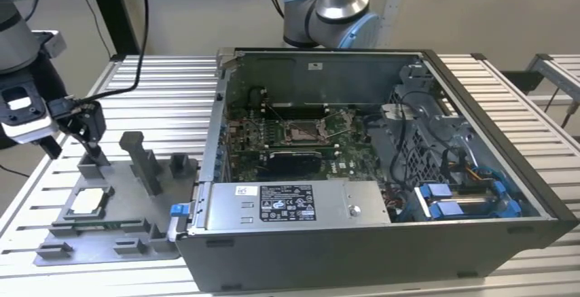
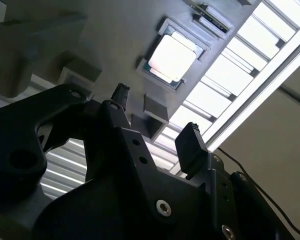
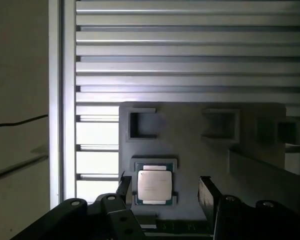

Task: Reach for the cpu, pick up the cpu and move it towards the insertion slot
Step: 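Pick up the cpu and move it towards the insertion slot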

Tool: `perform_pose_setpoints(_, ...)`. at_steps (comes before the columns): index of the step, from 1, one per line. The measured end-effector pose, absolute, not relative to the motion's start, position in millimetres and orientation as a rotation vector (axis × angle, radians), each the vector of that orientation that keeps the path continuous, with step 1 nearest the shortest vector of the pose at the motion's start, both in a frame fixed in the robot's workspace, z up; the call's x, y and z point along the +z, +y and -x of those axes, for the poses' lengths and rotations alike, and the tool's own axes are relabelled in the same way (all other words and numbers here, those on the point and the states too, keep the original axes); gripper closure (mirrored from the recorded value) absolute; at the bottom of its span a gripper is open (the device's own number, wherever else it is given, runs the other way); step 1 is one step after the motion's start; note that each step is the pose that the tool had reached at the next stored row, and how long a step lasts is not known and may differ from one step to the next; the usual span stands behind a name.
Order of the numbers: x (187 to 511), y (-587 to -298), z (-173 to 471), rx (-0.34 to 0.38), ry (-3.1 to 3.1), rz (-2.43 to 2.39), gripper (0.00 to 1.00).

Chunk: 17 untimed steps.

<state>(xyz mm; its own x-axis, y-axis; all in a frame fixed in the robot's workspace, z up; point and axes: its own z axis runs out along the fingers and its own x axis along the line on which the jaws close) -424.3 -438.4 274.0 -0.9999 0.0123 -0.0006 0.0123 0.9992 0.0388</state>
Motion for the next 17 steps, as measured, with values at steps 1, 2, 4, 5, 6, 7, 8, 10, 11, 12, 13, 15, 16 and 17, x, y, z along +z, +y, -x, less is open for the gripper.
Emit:
perform_pose_setpoints(1, 273, -438, 424, 0.061, 3.14, -0.02, 0.0)
perform_pose_setpoints(2, 271, -438, 424, 0.061, 3.14, -0.02, 0.0)
perform_pose_setpoints(4, 269, -438, 424, 0.061, 3.14, -0.021, 0.0)
perform_pose_setpoints(5, 268, -438, 424, 0.061, 3.14, -0.022, 0.0)
perform_pose_setpoints(6, 267, -438, 424, 0.061, 3.14, -0.022, 0.0)
perform_pose_setpoints(7, 266, -438, 424, 0.061, 3.14, -0.023, 0.0)
perform_pose_setpoints(8, 265, -438, 424, 0.061, 3.14, -0.023, 0.0)
perform_pose_setpoints(10, 264, -438, 424, 0.061, 3.14, -0.024, 0.0)
perform_pose_setpoints(11, 263, -438, 424, 0.061, 3.14, -0.024, 0.0)
perform_pose_setpoints(12, 262, -438, 424, 0.061, 3.14, -0.025, 0.0)
perform_pose_setpoints(13, 261, -438, 424, 0.061, 3.14, -0.025, 0.0)
perform_pose_setpoints(15, 259, -438, 424, 0.061, 3.14, -0.027, 0.0)
perform_pose_setpoints(16, 258, -438, 424, 0.061, 3.14, -0.027, 0.0)
perform_pose_setpoints(17, 257, -438, 424, 0.061, 3.14, -0.028, 0.0)
